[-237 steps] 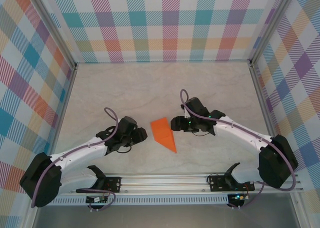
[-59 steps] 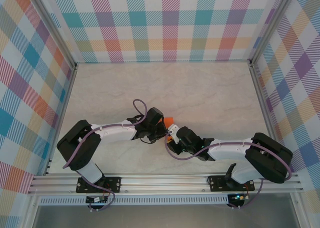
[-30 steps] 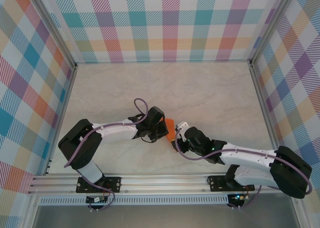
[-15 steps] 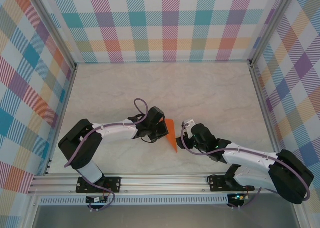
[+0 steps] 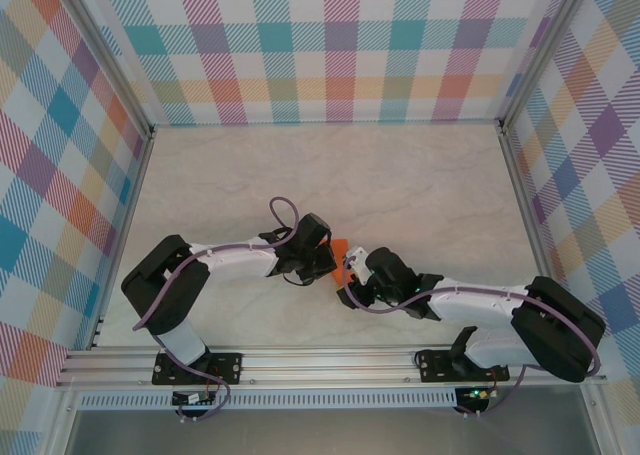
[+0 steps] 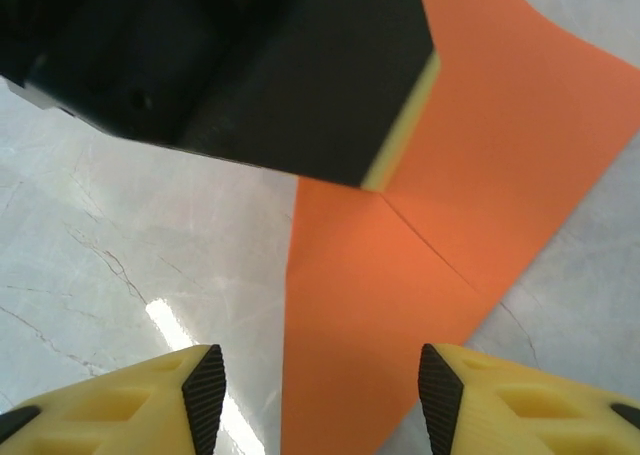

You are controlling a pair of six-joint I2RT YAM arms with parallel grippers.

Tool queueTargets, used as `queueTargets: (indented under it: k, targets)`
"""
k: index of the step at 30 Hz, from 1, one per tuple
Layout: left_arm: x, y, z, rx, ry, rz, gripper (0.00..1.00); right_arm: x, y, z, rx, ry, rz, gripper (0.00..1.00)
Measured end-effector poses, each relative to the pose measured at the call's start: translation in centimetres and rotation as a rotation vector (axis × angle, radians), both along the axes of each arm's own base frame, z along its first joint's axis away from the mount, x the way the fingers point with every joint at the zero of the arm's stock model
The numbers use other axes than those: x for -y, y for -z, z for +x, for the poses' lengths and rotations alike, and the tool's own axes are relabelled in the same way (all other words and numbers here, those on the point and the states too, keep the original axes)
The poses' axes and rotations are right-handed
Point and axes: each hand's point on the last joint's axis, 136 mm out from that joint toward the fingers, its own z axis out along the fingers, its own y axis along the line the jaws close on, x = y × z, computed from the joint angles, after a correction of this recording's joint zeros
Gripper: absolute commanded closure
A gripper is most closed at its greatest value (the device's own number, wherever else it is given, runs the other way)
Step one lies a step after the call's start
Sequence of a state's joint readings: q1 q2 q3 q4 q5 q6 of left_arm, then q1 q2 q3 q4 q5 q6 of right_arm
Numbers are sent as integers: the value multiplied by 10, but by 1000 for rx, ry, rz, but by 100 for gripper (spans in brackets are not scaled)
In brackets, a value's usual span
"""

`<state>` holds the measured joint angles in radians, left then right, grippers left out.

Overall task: Fold a paper plane with a square sheet of paper (pick it up from the middle)
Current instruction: Fold the wing for the fifth time at the center of the table.

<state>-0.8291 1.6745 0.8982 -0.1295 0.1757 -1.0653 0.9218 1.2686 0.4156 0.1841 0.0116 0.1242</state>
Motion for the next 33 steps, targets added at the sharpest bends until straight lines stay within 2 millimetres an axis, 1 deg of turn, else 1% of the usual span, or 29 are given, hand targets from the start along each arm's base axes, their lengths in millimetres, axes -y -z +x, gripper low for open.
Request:
queueTargets:
  k: [4,7,13,17,21,28,30,33]
  targets:
    - [0,0,0,1,0,-1,95,-8,0,-2,26,-38,-21,41]
    - [0,0,0,2,0,0,95,-13,7,-3,41,-57,-57,43]
    - [-7,5,-2,-15,-7,32,95,-20,10,6,102,-39,-82,50]
    - [-8,5,-2,-15,-8,34,95,-18,10,9,116,-23,-90,51]
    - [-8,4,-1,-15,-8,33,95,-16,9,11,124,-12,-93,47]
    - [-6,-2,0,-2,-8,19,95,3,3,-3,134,-5,-54,45]
    - [-6,-2,0,0,-8,16,95,7,1,-6,139,-6,-41,42]
    - [-5,-3,0,1,-8,13,95,8,2,-7,141,-13,-45,42]
